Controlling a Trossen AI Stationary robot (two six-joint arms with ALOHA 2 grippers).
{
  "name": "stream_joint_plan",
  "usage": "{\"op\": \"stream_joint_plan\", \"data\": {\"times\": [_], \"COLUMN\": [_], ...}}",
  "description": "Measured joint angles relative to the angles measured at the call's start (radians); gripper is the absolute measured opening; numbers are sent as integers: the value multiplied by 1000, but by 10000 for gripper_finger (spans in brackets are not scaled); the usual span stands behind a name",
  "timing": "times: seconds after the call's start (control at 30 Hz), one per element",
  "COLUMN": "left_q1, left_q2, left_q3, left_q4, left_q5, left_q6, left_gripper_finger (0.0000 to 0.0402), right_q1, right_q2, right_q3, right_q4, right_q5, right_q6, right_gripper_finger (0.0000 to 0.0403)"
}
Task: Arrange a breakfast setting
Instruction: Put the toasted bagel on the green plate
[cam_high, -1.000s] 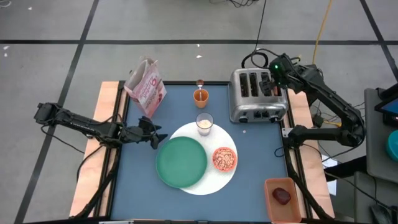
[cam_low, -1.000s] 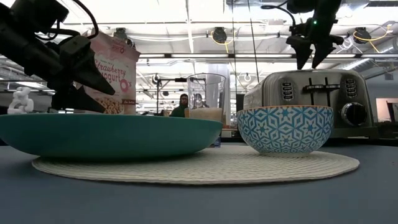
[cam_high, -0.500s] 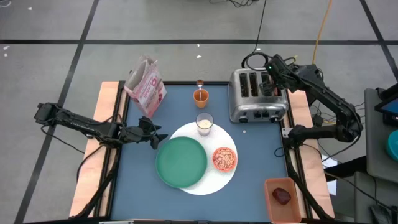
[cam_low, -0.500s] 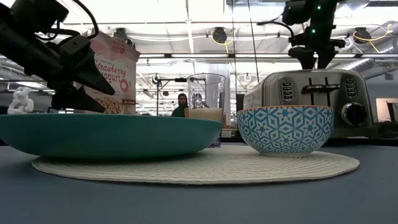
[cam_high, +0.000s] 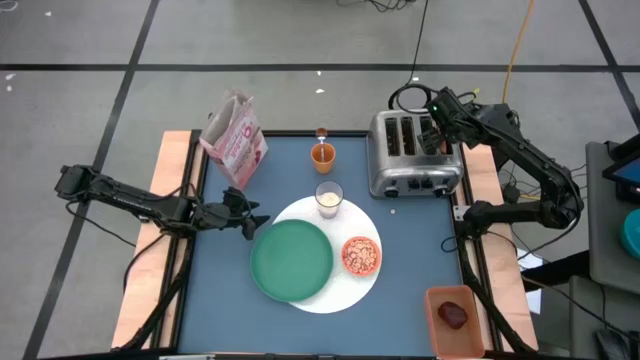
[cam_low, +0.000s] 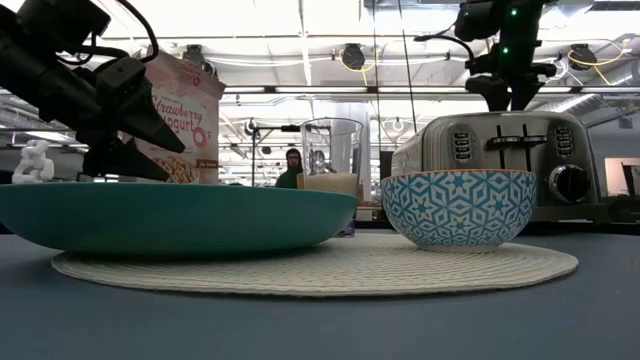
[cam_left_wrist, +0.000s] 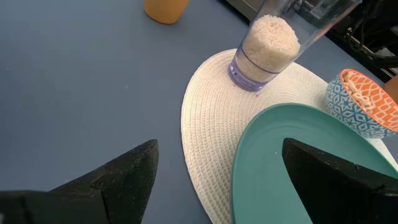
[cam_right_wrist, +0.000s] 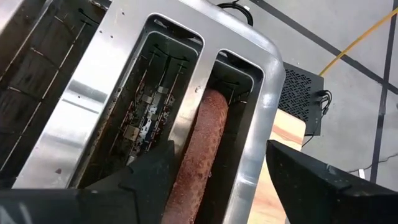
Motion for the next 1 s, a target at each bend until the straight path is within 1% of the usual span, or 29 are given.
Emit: {"op": "stream_joint_plan", "data": {"times": [1.0], "left_q1": [0], "left_q2": [0], "left_q3": [0], "left_q4": [0], "left_q5": [0], "left_q6": [0], "left_gripper_finger": [344], "right_q1": [0], "right_q2": [0], "right_q3": [0], "right_q4": [-31], "right_q5": [-3], "right_q6": [-15], "right_gripper_finger": [176]}}
